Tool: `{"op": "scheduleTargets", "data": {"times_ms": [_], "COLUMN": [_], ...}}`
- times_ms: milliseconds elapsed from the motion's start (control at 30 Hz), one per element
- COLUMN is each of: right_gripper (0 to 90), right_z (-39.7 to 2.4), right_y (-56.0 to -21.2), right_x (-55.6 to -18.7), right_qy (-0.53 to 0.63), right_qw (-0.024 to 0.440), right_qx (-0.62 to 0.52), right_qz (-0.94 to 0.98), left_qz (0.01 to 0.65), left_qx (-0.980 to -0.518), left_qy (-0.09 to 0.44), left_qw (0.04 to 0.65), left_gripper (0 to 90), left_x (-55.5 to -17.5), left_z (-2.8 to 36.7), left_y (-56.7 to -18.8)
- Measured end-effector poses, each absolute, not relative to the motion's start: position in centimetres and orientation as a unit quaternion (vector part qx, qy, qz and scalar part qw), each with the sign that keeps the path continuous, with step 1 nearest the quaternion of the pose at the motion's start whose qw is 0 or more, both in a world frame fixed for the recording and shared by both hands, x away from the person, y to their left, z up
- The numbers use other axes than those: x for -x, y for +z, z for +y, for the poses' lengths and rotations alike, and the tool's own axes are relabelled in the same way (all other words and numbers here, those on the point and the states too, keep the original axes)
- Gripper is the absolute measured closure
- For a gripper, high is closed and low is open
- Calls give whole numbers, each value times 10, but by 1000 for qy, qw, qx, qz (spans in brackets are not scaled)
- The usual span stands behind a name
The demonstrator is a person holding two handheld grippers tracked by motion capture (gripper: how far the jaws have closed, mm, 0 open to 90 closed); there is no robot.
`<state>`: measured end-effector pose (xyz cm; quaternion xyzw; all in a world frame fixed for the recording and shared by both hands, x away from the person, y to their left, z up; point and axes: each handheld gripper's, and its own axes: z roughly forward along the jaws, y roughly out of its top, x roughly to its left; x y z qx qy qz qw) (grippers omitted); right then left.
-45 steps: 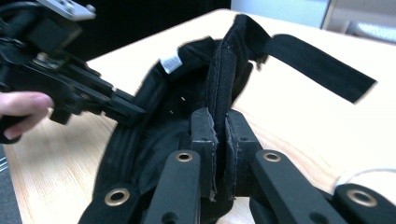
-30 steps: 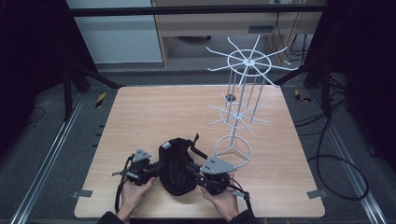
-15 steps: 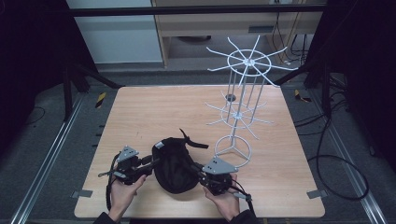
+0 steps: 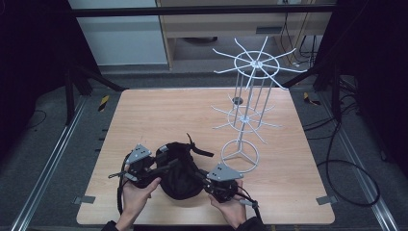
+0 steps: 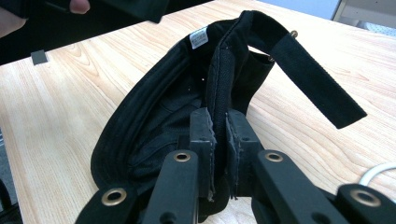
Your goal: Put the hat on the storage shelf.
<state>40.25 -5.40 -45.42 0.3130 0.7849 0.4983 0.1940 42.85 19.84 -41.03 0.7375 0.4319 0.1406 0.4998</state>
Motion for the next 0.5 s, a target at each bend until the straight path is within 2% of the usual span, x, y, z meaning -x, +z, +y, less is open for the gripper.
{"op": "scheduleTargets", "data": {"times_ms": [500], "right_gripper": [826], "right_z": [-51], "right_y": [-456], "right_x": [-401], "right_qy": [497], "right_qw": [192], "right_qx": [-304], "right_qz": [790], "left_qz": [431], "left_qx": [-755], "left_qy": [128], "left_qw": [477], "left_gripper": [405], "left_x": [-448], "left_z": [153], "left_y": [-417]}}
